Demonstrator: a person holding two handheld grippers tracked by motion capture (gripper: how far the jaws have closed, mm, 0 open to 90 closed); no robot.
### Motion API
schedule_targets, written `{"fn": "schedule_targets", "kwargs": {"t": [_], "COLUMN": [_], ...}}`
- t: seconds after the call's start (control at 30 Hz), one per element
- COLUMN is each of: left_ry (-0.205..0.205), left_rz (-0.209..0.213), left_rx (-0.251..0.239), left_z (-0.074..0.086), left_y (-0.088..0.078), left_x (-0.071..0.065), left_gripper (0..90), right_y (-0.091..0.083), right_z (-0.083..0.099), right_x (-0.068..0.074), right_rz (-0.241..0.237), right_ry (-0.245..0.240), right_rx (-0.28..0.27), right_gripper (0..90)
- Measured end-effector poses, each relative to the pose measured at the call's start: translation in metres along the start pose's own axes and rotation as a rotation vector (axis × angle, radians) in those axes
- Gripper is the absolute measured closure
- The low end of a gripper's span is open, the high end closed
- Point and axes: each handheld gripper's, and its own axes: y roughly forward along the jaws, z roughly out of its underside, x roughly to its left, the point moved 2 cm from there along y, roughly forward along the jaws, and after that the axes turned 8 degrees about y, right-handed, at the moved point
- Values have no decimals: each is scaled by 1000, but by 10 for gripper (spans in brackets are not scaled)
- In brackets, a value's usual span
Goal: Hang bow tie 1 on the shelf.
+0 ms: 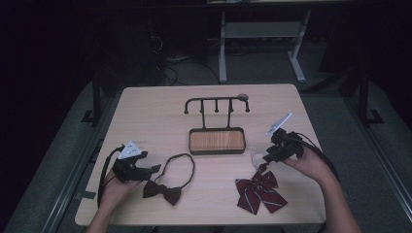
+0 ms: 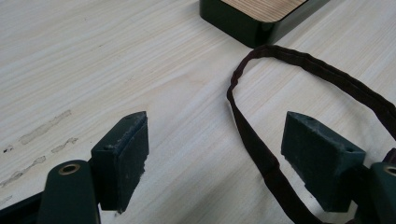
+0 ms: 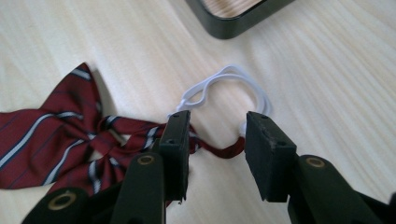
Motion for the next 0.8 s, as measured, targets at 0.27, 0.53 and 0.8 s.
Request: {"fn": "schedule_targets", "kwargs": {"t": [0.27,0.53,0.8], "left_ry": [2,2,5], "left_rz": [-1,0,1], "left_rx": [1,0,2], "left_z": [0,0,0], "left_y": [0,0,0], "left_x": [1,0,0], "left_gripper": [233,233,233], "right_y": [16,24,29], "right_z": [-5,-7,-6], "right_x": [-12,-19,-22], "right_rz": [18,30,54], "right_ry": [29,72,87], "right_rx": [41,77,111], "right_gripper": [589,614,632]}}
